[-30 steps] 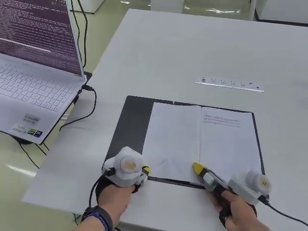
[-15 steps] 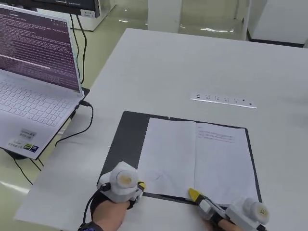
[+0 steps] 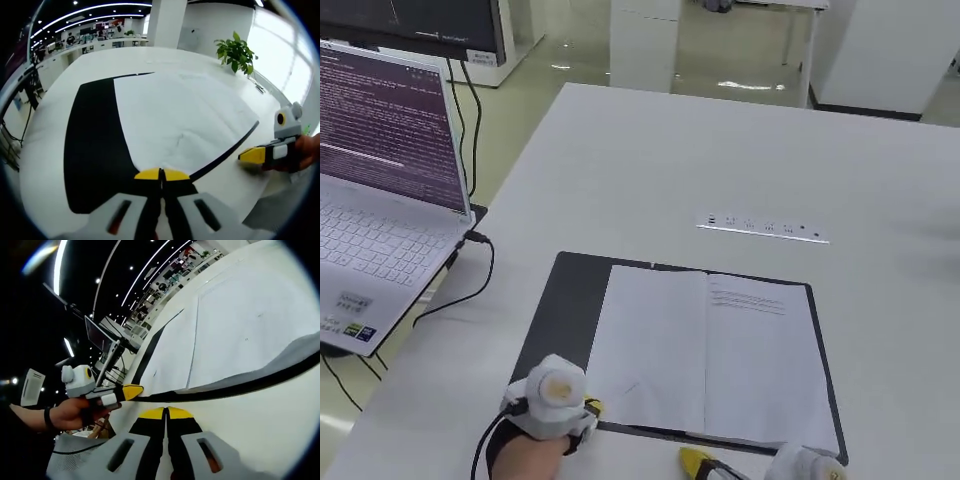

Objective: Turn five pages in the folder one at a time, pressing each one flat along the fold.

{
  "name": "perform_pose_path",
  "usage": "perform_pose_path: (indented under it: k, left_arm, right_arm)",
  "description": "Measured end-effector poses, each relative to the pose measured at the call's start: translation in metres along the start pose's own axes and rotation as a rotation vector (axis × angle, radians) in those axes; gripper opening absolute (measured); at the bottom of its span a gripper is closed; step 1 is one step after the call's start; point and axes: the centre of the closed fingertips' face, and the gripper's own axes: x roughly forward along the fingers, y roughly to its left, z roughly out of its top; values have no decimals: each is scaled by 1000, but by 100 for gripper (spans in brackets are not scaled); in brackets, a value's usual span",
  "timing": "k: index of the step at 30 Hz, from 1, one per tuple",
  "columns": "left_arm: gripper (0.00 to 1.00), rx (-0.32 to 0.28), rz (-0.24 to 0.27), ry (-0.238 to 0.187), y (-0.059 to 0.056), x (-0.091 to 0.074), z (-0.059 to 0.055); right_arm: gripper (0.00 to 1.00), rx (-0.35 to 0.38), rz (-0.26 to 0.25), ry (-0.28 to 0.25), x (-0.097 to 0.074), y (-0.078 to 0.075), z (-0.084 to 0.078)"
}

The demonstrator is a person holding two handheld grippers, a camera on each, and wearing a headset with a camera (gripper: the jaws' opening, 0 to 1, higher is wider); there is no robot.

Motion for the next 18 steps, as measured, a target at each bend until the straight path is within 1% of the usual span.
perform_pose_path:
  k: [2,4,7,11,13,14,15,17,18]
  left_arm:
    - [4,-4,-2,3,-1,-3,0]
    - [6,-31,3,-30,-1,-9,6]
    - [8,-84,17,-79,3,-19,16]
    - [12,-86,23,-95,3,-30,22]
    - [13,-87,30,-118,5,-36,27]
    - [14,-89,32,-128,5,-40,31]
    - [15,-87,33,-134,4,-42,33]
    - [16,-76,38,-142,4,-48,37]
    - [17,-69,38,-149,4,-50,40]
  right_arm:
    - [0,4,17,-14,-3,3,6]
    - [0,-13,24,-23,-6,9,12]
    - [0,-25,27,-39,-11,10,19]
    - [0,-55,16,-72,-17,9,32]
    - [0,-83,-8,-93,-21,6,41]
    - [0,-99,-29,-102,-24,2,45]
    - [0,-108,-41,-107,-26,0,48]
    - [0,-115,-48,-139,-32,-2,59]
    - [0,-124,-65,-151,-36,-4,64]
